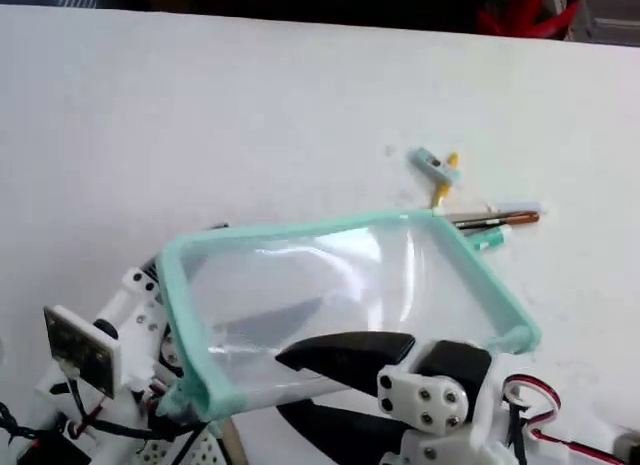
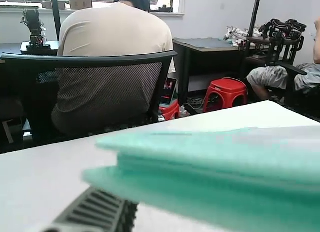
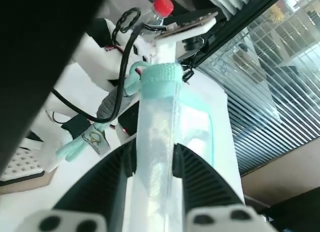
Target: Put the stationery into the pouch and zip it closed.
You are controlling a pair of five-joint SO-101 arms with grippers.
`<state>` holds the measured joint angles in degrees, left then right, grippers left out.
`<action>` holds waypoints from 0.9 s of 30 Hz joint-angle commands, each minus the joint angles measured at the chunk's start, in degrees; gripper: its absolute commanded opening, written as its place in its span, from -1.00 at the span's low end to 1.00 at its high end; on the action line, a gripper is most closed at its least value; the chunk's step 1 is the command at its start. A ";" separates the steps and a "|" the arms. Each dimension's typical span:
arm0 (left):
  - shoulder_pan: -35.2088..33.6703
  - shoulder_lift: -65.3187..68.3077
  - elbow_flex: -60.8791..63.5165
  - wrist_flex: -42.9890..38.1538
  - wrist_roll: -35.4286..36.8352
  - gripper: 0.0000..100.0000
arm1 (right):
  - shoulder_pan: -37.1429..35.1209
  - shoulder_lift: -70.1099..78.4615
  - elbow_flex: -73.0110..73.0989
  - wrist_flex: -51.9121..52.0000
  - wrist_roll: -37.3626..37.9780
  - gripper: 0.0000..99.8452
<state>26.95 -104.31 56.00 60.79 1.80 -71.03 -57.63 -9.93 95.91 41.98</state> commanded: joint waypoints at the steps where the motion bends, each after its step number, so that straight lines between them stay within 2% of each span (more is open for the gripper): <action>1: 5.58 -0.57 -6.77 4.66 -0.26 -0.17 | 5.49 1.10 3.52 -4.18 0.62 -0.96; 10: 6.46 -0.57 -12.31 13.10 -0.26 -0.17 | 8.84 1.10 7.65 -8.13 0.35 -0.96; 13: 6.46 -0.57 -15.56 15.82 -0.26 -0.17 | 11.91 1.19 11.52 -10.77 -3.34 -0.96; 16: 6.46 -0.57 -18.90 17.93 -0.26 -0.17 | 14.37 1.10 17.49 -13.14 -3.78 -0.96; 19: 6.46 -0.57 -20.40 18.81 0.18 -0.17 | 14.73 0.57 23.12 -15.78 -3.87 -0.96; 23: 6.46 -0.57 -20.92 19.16 4.31 -0.17 | 14.81 0.57 28.40 -17.98 -3.87 -0.96; 27: 6.46 -0.57 -21.19 19.60 4.22 -0.17 | 14.81 0.57 32.35 -20.00 -3.87 -0.96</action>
<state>30.81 -105.01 37.36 80.84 5.14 -56.44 -58.51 17.76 77.54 38.55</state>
